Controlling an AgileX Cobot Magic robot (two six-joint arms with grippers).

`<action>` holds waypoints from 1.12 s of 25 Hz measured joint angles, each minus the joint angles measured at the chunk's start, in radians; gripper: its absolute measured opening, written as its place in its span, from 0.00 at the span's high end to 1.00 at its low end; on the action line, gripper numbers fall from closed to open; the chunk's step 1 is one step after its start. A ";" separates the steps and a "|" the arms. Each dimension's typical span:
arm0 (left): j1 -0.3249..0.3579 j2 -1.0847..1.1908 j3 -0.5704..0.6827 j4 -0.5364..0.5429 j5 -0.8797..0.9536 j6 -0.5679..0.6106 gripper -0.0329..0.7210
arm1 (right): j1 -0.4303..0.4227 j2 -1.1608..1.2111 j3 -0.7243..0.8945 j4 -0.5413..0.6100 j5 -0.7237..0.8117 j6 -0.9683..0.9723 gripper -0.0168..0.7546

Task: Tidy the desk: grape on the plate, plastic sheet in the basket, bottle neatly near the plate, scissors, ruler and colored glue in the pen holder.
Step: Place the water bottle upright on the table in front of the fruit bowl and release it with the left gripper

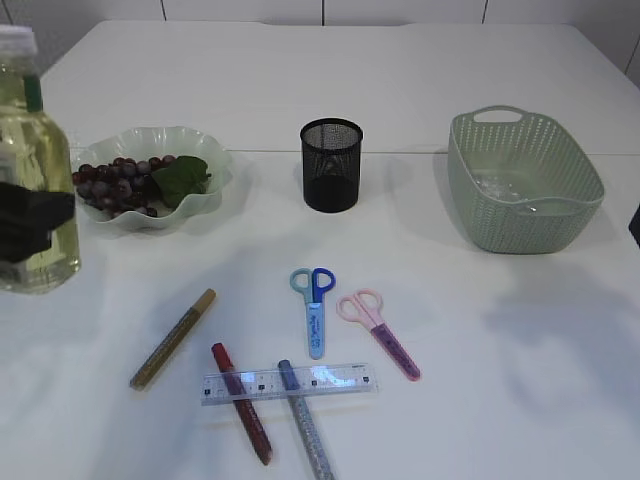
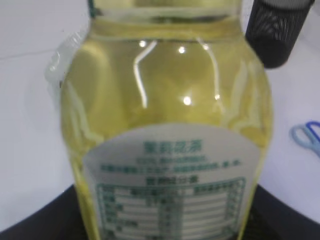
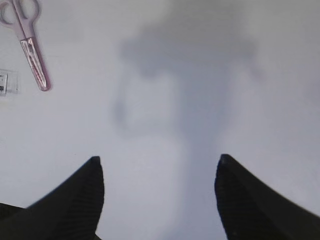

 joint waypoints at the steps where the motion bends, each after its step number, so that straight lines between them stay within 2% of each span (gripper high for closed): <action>1: -0.004 0.014 0.002 0.014 -0.057 -0.030 0.36 | 0.000 0.000 0.000 0.001 0.000 0.000 0.27; 4: -0.009 0.077 0.002 0.120 -0.219 -0.193 0.36 | 0.000 0.000 0.000 0.002 0.001 0.000 0.27; 7: -0.009 0.172 0.002 0.285 -0.389 -0.398 0.36 | 0.000 0.000 0.000 0.002 0.001 0.000 0.27; 10: -0.009 0.277 0.002 0.413 -0.569 -0.491 0.36 | 0.000 0.000 0.000 0.002 0.001 0.000 0.27; 13: -0.012 0.374 0.002 0.464 -0.738 -0.515 0.36 | 0.000 0.000 0.000 0.002 0.001 0.000 0.27; 16: -0.014 0.456 -0.001 0.470 -0.863 -0.520 0.36 | 0.000 0.000 0.000 0.002 0.001 0.000 0.27; 22: -0.014 0.571 -0.034 0.468 -0.878 -0.510 0.36 | 0.000 0.000 0.000 0.002 0.001 0.000 0.27; 28: -0.014 0.636 -0.113 0.468 -0.889 -0.452 0.36 | 0.000 0.000 0.000 0.002 0.001 0.000 0.27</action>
